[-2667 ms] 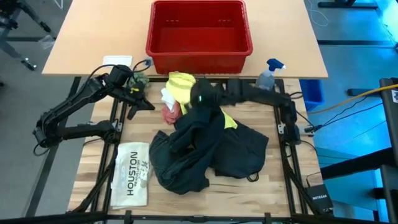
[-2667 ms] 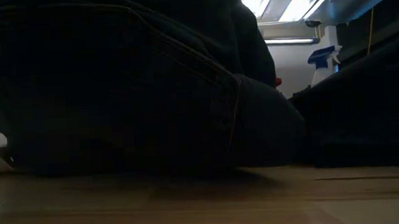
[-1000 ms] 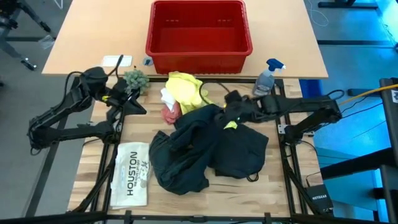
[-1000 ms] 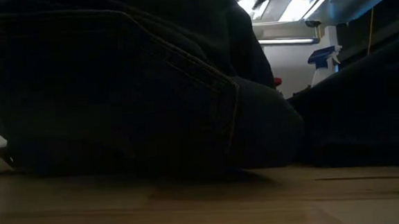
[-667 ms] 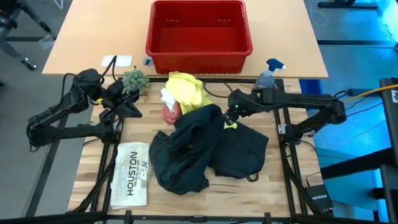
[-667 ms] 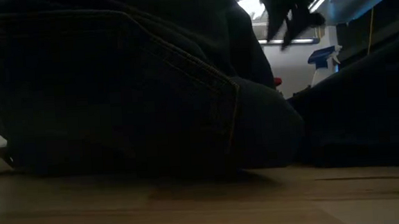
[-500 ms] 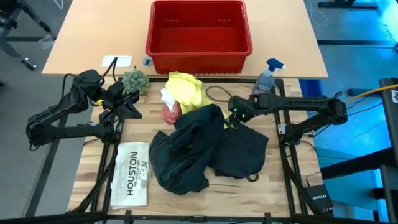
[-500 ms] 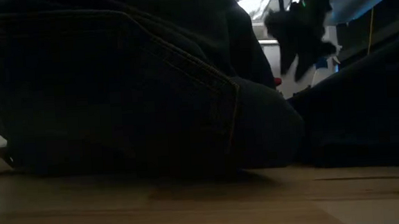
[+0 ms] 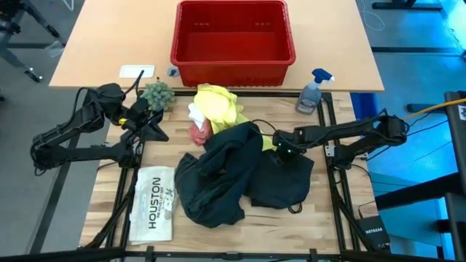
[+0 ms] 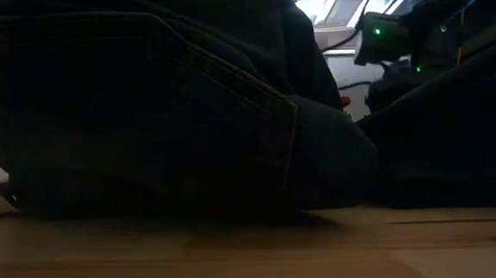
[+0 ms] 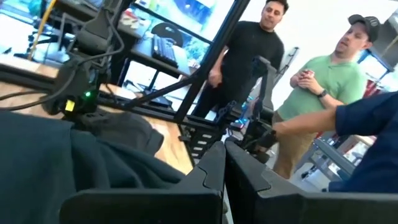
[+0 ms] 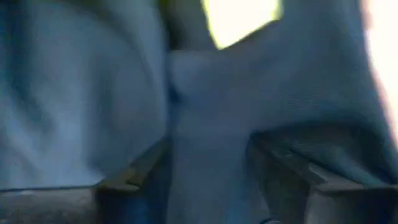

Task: Fold laundry
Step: Adjust the clothes

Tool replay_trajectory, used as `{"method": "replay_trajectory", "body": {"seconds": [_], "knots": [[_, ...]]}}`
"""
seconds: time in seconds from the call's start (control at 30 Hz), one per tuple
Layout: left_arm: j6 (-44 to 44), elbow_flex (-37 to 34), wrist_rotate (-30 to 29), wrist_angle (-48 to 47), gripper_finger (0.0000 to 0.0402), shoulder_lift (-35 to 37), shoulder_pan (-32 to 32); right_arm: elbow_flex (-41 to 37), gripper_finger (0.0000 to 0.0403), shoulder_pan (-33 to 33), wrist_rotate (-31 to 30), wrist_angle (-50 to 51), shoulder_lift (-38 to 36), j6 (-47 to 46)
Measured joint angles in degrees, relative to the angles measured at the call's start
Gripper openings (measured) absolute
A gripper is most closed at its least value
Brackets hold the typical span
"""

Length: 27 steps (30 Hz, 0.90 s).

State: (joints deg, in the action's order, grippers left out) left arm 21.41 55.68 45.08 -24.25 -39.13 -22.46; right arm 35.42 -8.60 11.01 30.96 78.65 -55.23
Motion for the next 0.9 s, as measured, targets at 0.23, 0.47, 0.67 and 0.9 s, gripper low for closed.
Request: {"method": "replay_trajectory", "body": {"seconds": [0.23,0.47,0.67,0.9], "knots": [[-1.2,0.0,-2.6,-0.4,0.0000,0.0,0.0,3.2,0.0017,-0.1,-3.7,-6.0,-1.4,-2.5],[-4.6,0.0,-6.1,-0.5,0.0000,0.0,0.0,17.1,0.0001,-0.8,-16.2,-1.6,-6.1,1.2],[-7.5,0.0,-8.5,-0.4,0.0000,-1.0,0.0,36.5,0.0000,-4.7,-25.4,4.4,-6.3,13.2],[-8.9,0.0,-9.0,-0.6,0.0000,-4.1,0.0,58.3,0.0000,-10.9,-27.9,-2.7,-2.9,28.6]]}}
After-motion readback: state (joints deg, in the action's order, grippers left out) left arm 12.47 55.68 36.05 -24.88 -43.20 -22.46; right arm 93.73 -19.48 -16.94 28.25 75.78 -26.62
